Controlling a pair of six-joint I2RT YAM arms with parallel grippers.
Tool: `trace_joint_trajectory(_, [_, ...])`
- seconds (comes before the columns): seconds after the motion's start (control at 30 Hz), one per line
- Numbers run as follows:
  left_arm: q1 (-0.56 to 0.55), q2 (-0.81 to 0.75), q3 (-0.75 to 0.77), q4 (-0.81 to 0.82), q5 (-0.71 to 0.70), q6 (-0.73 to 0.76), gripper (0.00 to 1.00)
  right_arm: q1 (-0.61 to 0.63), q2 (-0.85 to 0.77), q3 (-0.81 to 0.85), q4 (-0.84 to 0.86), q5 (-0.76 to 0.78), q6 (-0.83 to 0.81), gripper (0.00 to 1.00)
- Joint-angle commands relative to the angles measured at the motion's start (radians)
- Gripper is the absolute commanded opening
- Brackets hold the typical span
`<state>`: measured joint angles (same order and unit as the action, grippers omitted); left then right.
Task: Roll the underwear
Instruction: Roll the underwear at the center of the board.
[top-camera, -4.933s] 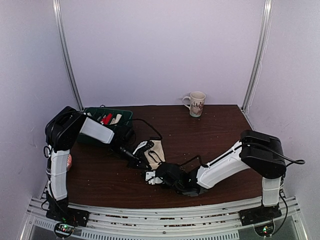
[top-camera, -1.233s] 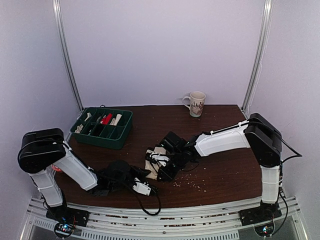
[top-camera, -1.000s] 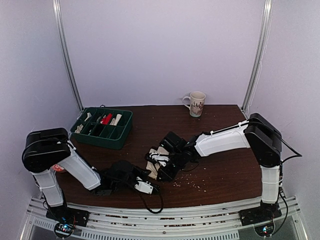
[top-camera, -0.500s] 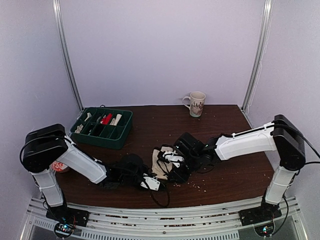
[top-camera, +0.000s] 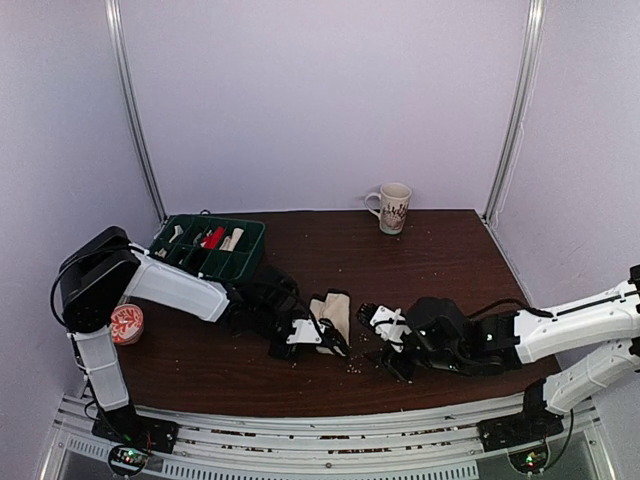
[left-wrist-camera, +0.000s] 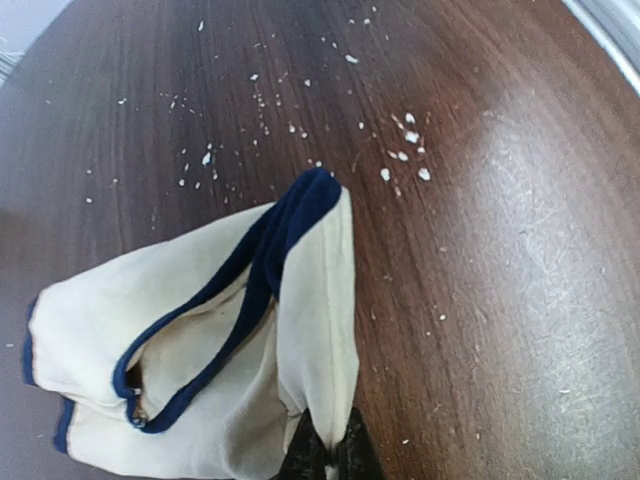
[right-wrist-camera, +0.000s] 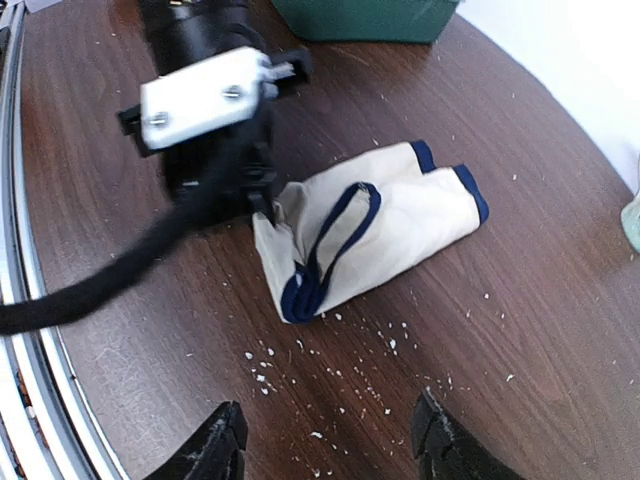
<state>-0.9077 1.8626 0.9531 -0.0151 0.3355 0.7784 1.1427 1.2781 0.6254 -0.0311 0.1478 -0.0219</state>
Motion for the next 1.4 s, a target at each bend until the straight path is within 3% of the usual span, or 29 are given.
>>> trace_joint_trajectory(0.0, [0.057,0.095,0.111,-0.262,0.204,-0.063,0.0,0.093,-0.048,-0.044,0.13,0.194,-0.094,0.59])
trace_joint_trajectory(0.17, [0.083,0.207,0.26,-0.458,0.293,-0.07,0.0,0.185,0.028,-0.042,0.161,0.304,-0.161,0.59])
trace_joint_trajectory(0.4, [0.119,0.292,0.352,-0.554,0.327,-0.09,0.0,0.283,0.224,0.031,0.171,0.432,-0.28,0.58])
trace_joint_trajectory(0.73, [0.133,0.362,0.421,-0.638,0.358,-0.086,0.0,0.244,0.436,0.142,0.226,0.455,-0.483,0.57])
trace_joint_trajectory(1.07, [0.143,0.385,0.446,-0.682,0.395,-0.075,0.0,0.175,0.616,0.238,0.238,0.496,-0.544,0.52])
trace_joint_trajectory(1.37, [0.154,0.389,0.451,-0.694,0.416,-0.068,0.0,0.151,0.658,0.264,0.206,0.493,-0.521,0.37])
